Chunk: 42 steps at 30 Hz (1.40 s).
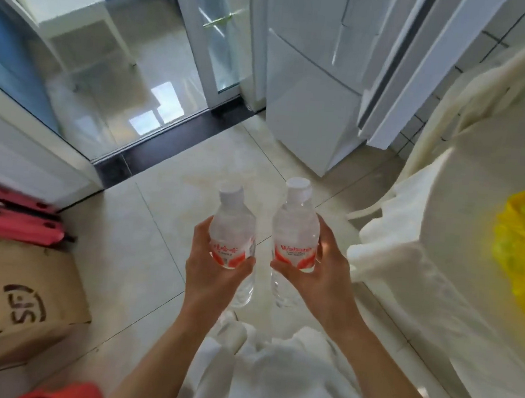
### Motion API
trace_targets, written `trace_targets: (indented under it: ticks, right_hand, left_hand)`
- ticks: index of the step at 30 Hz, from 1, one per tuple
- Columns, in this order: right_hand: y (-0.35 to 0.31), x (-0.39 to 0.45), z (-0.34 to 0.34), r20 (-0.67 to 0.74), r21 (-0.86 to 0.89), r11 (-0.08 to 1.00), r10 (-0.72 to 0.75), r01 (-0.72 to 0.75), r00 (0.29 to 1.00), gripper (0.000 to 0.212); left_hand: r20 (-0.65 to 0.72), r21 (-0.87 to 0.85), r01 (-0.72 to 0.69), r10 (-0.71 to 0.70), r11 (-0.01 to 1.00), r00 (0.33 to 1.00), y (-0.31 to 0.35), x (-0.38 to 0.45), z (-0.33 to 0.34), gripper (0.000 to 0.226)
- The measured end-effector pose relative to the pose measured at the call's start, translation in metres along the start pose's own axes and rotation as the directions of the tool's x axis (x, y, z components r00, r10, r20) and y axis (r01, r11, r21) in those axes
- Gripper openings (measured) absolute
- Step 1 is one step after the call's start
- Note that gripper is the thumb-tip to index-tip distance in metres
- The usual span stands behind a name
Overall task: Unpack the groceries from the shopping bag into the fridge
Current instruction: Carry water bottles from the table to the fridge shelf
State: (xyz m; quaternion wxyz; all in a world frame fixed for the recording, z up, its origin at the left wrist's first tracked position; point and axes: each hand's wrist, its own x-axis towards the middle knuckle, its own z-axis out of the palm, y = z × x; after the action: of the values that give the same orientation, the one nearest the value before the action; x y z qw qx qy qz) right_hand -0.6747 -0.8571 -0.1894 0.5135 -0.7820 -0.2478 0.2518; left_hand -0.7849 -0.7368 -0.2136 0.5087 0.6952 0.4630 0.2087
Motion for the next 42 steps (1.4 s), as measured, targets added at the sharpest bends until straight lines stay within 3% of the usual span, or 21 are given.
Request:
trace_targets:
  ticks: [7, 14, 21, 34, 42]
  right_hand:
    - [-0.034, 0.042, 0.105, 0.076, 0.024, 1.0, 0.017, -0.019, 0.997, 0.081]
    - [-0.055, 0.088, 0.153, 0.092, 0.022, 0.998, 0.063, -0.065, 0.994, 0.082]
    - [-0.073, 0.161, 0.162, 0.026, -0.017, 0.998, 0.059, -0.059, 0.998, 0.078]
    - [-0.134, 0.387, 0.126, -0.034, 0.024, 1.0, -0.02, 0.02, 0.999, 0.077]
    - [-0.158, 0.497, 0.105, -0.154, 0.022, 0.998, -0.058, 0.062, 0.986, 0.08]
  left_hand:
    - [-0.055, -0.019, 0.045, -0.046, 0.999, 0.997, -0.034, 0.064, -0.091, 0.086]
    - [-0.051, -0.015, 0.067, -0.067, 0.998, 0.996, -0.043, 0.124, -0.126, 0.086]
    - [-0.023, -0.01, 0.016, -0.016, 1.0, 1.0, -0.024, 0.204, -0.115, 0.084]
    - [-0.006, -0.01, -0.13, 0.13, 0.991, 0.991, 0.075, 0.418, -0.053, 0.084]
    - [0.074, -0.059, -0.174, 0.179, 0.983, 0.981, 0.124, 0.537, -0.014, 0.083]
